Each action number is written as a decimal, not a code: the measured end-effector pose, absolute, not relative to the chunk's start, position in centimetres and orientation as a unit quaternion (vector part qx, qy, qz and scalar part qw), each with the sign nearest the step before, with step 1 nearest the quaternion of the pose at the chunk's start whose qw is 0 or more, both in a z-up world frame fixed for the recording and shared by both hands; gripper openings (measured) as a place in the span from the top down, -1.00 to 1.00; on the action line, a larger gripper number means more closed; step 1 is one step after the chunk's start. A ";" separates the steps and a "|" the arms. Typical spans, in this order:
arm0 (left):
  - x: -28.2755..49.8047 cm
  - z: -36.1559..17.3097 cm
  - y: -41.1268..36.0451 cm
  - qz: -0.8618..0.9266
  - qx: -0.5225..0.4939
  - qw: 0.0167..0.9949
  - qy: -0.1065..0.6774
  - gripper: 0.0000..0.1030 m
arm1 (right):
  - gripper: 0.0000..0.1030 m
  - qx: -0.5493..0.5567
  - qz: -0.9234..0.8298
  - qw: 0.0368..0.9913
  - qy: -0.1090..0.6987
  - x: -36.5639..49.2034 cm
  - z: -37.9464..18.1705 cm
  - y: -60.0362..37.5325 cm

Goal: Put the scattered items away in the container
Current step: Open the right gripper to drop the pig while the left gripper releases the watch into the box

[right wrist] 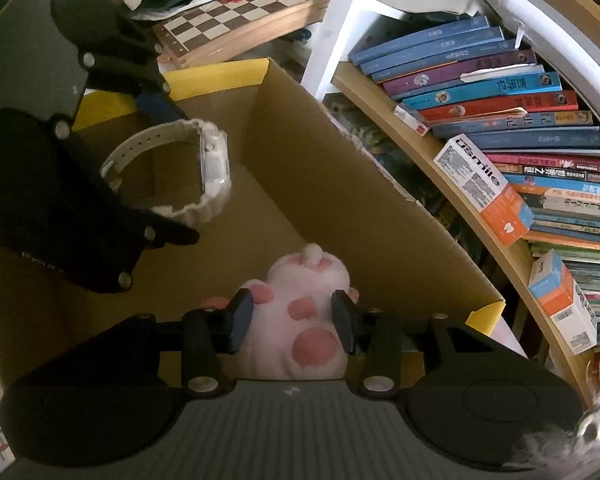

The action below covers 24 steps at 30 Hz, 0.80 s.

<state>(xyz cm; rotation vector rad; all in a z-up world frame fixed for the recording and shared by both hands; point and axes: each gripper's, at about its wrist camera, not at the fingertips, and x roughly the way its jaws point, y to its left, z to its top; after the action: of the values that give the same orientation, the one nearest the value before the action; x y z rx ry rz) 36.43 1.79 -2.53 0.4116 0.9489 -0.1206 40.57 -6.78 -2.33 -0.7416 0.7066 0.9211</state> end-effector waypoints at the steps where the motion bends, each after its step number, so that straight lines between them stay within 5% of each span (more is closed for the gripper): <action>1: 36.5 -2.6 1.7 -0.057 0.199 0.867 0.454 -0.31 | 0.20 -0.341 0.425 0.772 0.326 40.6 -2.3 -6.8; 7: 36.4 -2.4 1.6 -0.054 0.204 0.869 0.447 -0.56 | 0.12 -0.332 0.429 0.773 0.329 40.8 -2.2 -6.8; 13: 36.4 -2.4 1.4 -0.053 0.208 0.870 0.445 -0.59 | -0.02 -0.330 0.434 0.771 0.329 40.8 -2.1 -6.8; 24: 33.9 0.6 0.7 -0.046 0.204 0.897 0.390 -0.59 | -0.62 -0.304 0.407 0.807 0.303 40.6 0.0 -8.4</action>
<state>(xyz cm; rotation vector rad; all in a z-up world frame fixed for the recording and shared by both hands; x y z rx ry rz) 33.92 0.70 0.64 0.4218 0.8089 -0.0953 40.60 -8.43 0.00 -0.6495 0.6474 0.8711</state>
